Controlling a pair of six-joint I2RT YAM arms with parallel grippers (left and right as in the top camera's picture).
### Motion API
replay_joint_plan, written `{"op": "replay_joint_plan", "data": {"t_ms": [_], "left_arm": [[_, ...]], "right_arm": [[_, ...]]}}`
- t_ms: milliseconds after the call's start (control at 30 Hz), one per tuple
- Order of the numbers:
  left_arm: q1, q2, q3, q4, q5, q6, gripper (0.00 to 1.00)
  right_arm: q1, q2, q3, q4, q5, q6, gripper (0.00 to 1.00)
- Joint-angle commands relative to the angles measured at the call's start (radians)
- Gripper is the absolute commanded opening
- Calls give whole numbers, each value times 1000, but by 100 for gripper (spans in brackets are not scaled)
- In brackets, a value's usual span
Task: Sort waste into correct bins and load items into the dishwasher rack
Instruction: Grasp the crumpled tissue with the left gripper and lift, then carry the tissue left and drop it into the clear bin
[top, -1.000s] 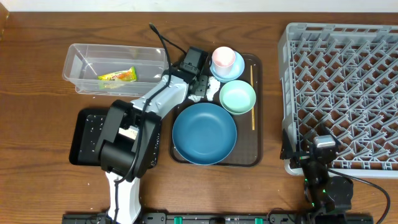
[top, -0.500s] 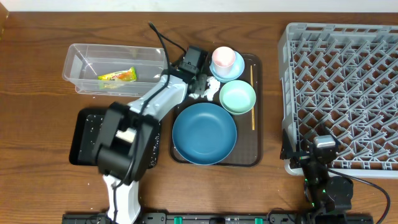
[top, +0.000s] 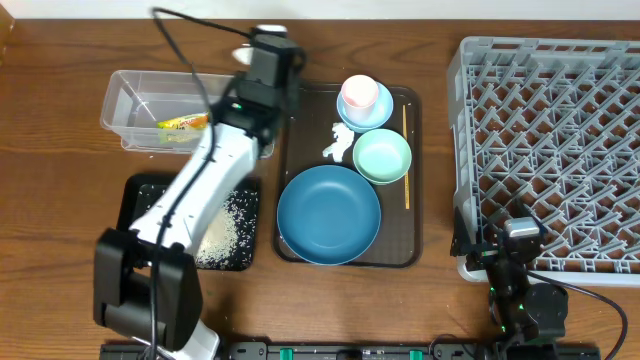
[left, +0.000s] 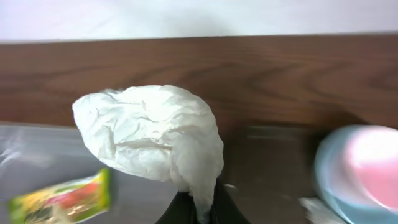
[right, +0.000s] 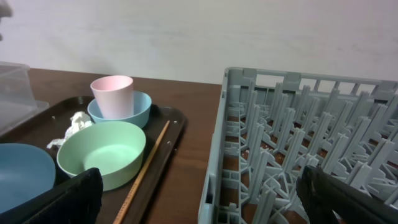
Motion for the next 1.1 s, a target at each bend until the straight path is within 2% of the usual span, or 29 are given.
{"op": "replay_joint_plan", "data": {"t_ms": [0,100,167,267,367,467,733,967,1067], "left_arm": [[94,23,7,-2,-43,-139,7],[167,34,7,-13,-42,-276,9],[210,39,7,-31,-42,-367,22],[257,40,7,-60,-31,-463,25],[277,40,7,-75,-31,-480,31],[279,40,7,-87,-31,-480,52],[273,40,7,-150,-19,-502,57],[257,38,7,-232,275,-501,58],[225,28,7,-230,303,-456,58]], "right_arm": [[10,-2,-2,-3,-4,-13,99],[10,-2,-2,-3,-4,-13,99],[10,-2,-2,-3,-4,-13,99],[10,-2,-2,-3,-4,-13,99],[10,-2,-2,-3,-4,-13,99],[10,-2,-2,-3,-4,-13,99],[10,-2,-2,-3,-4,-13,99],[10,-2,-2,-3,-4,-13,99],[10,-2,-2,-3,-4,-13,99]]}}
